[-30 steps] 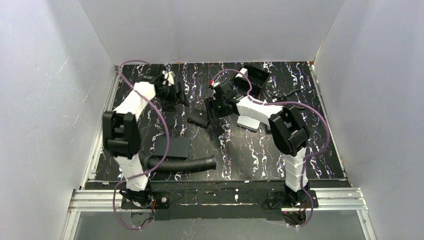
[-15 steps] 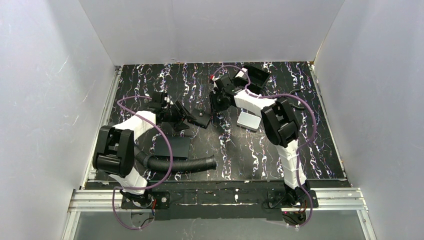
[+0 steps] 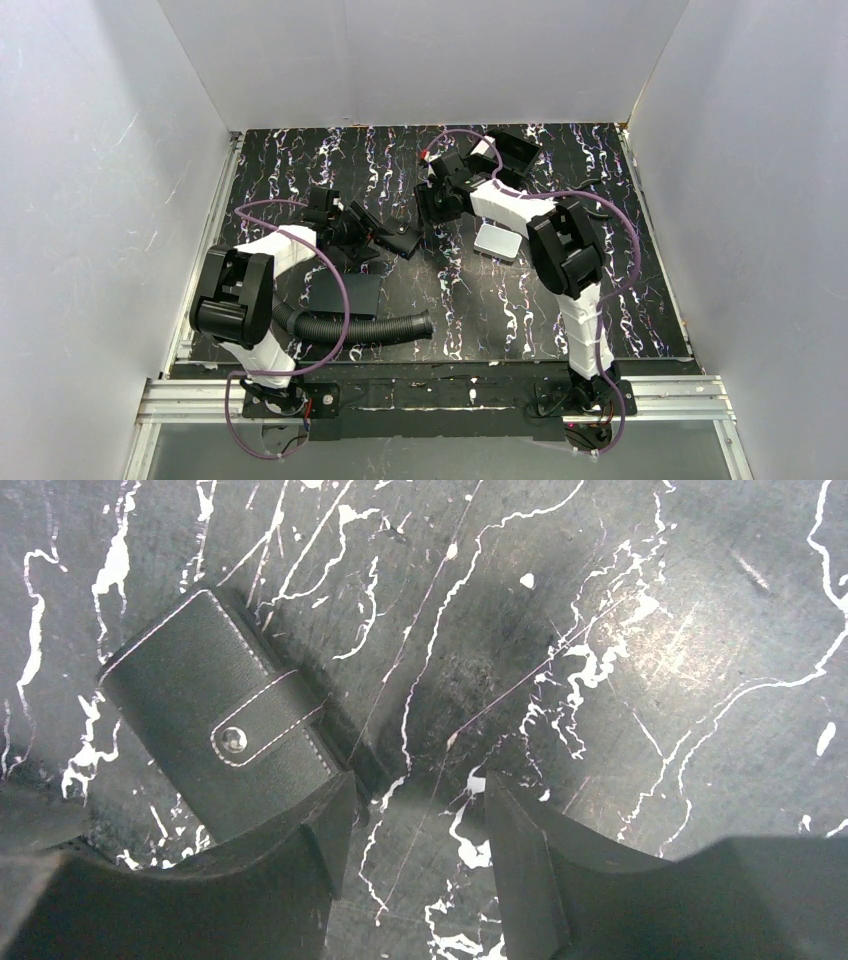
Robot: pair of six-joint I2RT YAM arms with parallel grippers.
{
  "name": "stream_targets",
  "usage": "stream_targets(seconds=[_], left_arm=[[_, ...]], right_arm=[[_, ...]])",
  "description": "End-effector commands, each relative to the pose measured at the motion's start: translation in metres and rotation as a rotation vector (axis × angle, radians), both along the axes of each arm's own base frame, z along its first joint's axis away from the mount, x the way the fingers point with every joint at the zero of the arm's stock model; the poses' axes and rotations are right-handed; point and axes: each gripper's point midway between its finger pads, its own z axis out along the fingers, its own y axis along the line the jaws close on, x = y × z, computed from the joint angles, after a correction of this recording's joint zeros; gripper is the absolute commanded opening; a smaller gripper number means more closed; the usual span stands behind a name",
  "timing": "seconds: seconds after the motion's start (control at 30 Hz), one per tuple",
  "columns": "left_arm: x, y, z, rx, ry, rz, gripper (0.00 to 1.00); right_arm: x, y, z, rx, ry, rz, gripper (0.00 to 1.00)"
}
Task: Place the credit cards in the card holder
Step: Move the card holder to the center of the board, then open the card holder at the center of the board.
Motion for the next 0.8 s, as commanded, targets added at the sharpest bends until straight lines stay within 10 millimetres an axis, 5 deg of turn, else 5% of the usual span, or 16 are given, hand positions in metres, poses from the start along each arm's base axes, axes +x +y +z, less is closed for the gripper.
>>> stream_targets(seconds=[0.0, 0.4, 0.77], left_arm=[[0.000, 0.002, -0.012, 0.023, 0.023, 0.011, 0.68], [0.009, -0.004, -0.027, 0.011, 0.045, 0.012, 0.58], [0.018, -0.009, -0.041, 0.015, 0.068, 0.010, 0.47]], right_arm=[[-0.005, 0.008, 0.042, 0.072, -0.051, 0.045, 0.60], [-0.018, 0.031, 0.017, 0.170, 0.054, 0.104, 0.41], [-0.021, 0.012, -0.020, 0.097, 0.094, 0.007, 0.28]])
